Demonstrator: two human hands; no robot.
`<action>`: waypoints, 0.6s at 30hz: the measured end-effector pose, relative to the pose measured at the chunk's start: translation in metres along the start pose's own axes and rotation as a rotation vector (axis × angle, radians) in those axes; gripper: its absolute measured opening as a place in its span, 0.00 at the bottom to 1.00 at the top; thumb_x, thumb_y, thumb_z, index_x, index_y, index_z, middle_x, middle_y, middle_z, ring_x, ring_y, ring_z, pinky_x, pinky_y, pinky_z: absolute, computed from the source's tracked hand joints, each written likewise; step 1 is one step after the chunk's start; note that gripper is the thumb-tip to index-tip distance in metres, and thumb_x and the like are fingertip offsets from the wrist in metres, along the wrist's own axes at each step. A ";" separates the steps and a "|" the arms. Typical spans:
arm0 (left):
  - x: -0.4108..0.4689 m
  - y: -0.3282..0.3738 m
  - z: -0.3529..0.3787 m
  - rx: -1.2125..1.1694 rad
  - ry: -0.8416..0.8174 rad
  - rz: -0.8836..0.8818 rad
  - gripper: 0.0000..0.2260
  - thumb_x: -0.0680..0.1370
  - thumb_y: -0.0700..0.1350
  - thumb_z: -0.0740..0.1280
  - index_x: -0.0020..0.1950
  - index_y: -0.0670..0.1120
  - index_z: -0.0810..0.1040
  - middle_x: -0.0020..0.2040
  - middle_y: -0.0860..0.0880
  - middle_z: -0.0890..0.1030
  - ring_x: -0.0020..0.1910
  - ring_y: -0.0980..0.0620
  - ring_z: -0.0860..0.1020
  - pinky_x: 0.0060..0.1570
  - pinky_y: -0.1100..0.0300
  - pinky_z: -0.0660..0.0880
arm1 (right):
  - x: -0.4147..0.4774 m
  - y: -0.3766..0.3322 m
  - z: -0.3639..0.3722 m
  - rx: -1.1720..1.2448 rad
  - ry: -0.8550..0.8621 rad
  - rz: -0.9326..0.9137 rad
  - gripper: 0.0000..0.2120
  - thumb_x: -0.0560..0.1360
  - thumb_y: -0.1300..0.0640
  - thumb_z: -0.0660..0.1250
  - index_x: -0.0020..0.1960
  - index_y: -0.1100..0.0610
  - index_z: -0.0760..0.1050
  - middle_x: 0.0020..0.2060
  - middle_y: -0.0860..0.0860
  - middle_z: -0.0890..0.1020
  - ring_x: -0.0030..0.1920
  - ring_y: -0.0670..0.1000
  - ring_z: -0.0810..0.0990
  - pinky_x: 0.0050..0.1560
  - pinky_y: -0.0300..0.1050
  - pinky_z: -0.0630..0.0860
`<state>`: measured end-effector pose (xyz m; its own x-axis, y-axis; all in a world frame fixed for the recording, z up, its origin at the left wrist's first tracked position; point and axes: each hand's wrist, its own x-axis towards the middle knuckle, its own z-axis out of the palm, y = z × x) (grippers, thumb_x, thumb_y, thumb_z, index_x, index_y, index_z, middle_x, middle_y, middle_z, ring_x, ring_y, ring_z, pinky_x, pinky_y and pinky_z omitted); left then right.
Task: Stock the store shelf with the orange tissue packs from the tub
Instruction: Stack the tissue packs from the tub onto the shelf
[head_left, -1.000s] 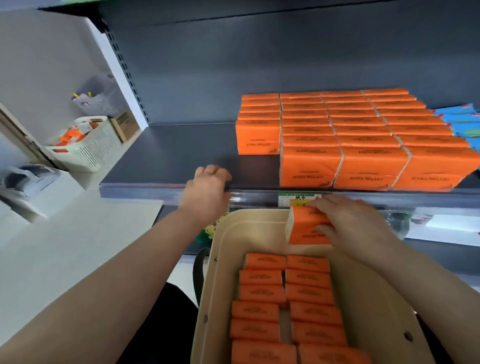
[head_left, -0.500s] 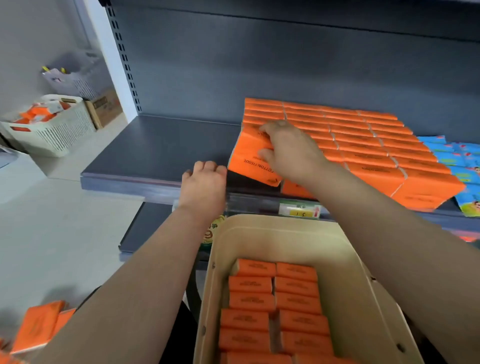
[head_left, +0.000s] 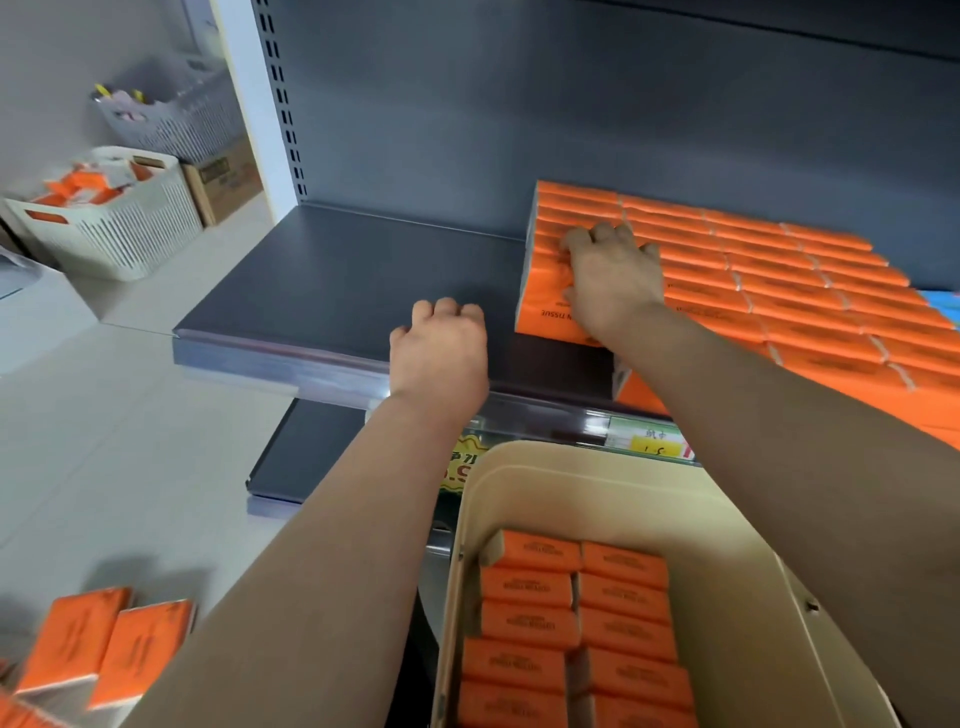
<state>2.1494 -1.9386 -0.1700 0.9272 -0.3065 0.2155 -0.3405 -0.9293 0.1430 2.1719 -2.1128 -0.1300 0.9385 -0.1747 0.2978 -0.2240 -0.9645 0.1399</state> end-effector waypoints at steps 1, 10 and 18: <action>0.000 0.001 0.000 -0.001 0.013 0.007 0.20 0.75 0.43 0.68 0.66 0.46 0.70 0.61 0.46 0.73 0.62 0.45 0.68 0.54 0.51 0.71 | -0.001 -0.001 0.001 0.005 0.013 0.007 0.23 0.73 0.62 0.67 0.67 0.55 0.68 0.62 0.57 0.72 0.66 0.60 0.67 0.62 0.58 0.66; -0.012 0.008 -0.006 0.020 0.033 0.094 0.19 0.76 0.43 0.67 0.67 0.46 0.70 0.63 0.46 0.72 0.63 0.45 0.68 0.55 0.51 0.70 | -0.059 0.021 -0.026 0.077 0.121 -0.123 0.23 0.72 0.62 0.68 0.66 0.54 0.69 0.60 0.55 0.73 0.63 0.59 0.70 0.58 0.55 0.68; -0.062 0.036 -0.003 -0.276 0.004 0.285 0.17 0.76 0.42 0.66 0.65 0.46 0.74 0.64 0.48 0.74 0.62 0.46 0.69 0.55 0.52 0.71 | -0.212 0.065 -0.008 0.070 -0.018 -0.294 0.21 0.64 0.60 0.76 0.55 0.53 0.78 0.48 0.52 0.80 0.49 0.57 0.79 0.44 0.51 0.75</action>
<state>2.0793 -1.9525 -0.1755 0.7890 -0.5427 0.2879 -0.6138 -0.7165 0.3315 1.9562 -2.1367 -0.1766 0.9652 0.1108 0.2371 0.0759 -0.9855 0.1517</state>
